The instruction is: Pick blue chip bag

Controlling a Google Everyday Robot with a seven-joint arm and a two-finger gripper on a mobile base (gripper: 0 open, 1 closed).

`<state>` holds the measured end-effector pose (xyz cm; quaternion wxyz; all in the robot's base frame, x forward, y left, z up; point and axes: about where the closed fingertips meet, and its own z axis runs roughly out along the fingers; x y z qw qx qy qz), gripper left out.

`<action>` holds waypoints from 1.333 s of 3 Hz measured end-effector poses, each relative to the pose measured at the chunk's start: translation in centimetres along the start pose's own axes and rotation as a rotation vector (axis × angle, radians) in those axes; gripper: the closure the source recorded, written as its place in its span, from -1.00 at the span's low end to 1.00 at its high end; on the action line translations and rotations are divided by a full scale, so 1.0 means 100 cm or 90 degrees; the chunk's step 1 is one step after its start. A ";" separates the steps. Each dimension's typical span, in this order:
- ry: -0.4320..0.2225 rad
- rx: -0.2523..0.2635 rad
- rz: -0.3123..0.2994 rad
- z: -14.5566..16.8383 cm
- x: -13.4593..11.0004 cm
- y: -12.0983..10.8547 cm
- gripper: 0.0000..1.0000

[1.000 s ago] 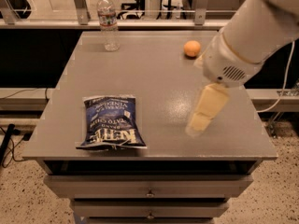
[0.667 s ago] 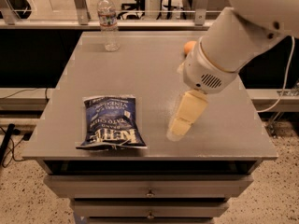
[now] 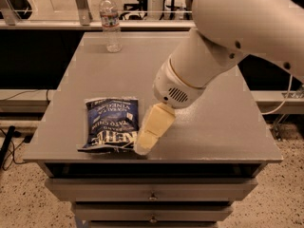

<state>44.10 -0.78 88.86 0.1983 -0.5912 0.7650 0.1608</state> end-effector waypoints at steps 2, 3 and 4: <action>-0.052 -0.039 0.046 0.044 -0.016 0.012 -1.00; -0.064 -0.049 0.067 0.059 -0.015 0.010 -0.63; -0.072 -0.059 0.084 0.066 -0.016 0.012 -0.01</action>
Offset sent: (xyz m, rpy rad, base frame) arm 0.0030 0.0493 -0.0504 0.1601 0.0993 -0.0730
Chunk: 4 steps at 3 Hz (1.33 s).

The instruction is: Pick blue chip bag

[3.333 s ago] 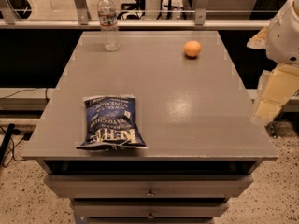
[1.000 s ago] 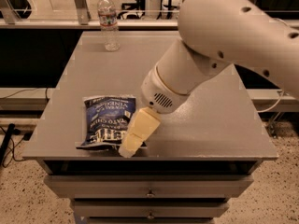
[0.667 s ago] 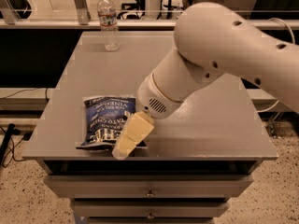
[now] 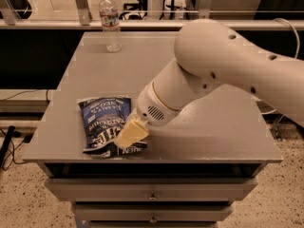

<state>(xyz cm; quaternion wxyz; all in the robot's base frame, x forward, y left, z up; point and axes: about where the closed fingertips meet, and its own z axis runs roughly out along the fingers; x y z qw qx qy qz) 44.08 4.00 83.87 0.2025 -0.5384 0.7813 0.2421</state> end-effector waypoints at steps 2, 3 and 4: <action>-0.041 -0.016 0.012 -0.018 -0.018 -0.012 0.91; -0.135 -0.032 -0.004 -0.046 -0.074 -0.027 1.00; -0.230 -0.051 -0.027 -0.071 -0.132 -0.031 1.00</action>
Offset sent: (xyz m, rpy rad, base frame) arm 0.0645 0.0003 0.0967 0.2087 -0.0560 -0.0318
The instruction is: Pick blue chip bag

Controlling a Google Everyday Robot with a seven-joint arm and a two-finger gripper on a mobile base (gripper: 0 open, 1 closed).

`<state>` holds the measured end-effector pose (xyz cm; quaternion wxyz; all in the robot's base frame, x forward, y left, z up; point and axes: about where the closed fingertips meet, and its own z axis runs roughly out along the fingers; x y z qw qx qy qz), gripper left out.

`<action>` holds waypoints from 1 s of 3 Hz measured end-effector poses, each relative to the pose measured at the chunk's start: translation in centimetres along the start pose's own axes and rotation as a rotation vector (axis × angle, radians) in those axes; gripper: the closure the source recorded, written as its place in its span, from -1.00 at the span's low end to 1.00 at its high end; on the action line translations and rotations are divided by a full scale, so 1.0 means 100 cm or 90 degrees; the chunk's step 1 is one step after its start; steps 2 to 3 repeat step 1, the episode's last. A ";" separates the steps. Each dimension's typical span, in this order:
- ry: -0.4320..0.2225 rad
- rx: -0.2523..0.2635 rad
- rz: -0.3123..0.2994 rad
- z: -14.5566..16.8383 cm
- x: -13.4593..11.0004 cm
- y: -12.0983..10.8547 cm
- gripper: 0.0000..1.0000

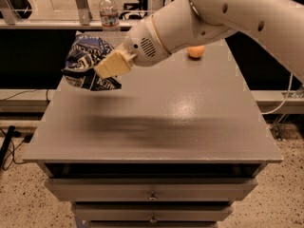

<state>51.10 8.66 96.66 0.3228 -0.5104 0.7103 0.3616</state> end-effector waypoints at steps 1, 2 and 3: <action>0.000 0.000 0.000 0.000 0.000 0.000 1.00; 0.000 0.000 0.000 0.000 0.000 0.000 1.00; 0.000 0.000 0.000 0.000 0.000 0.000 1.00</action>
Offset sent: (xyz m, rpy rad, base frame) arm 0.0000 0.0000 0.0000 0.0000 0.0000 0.0000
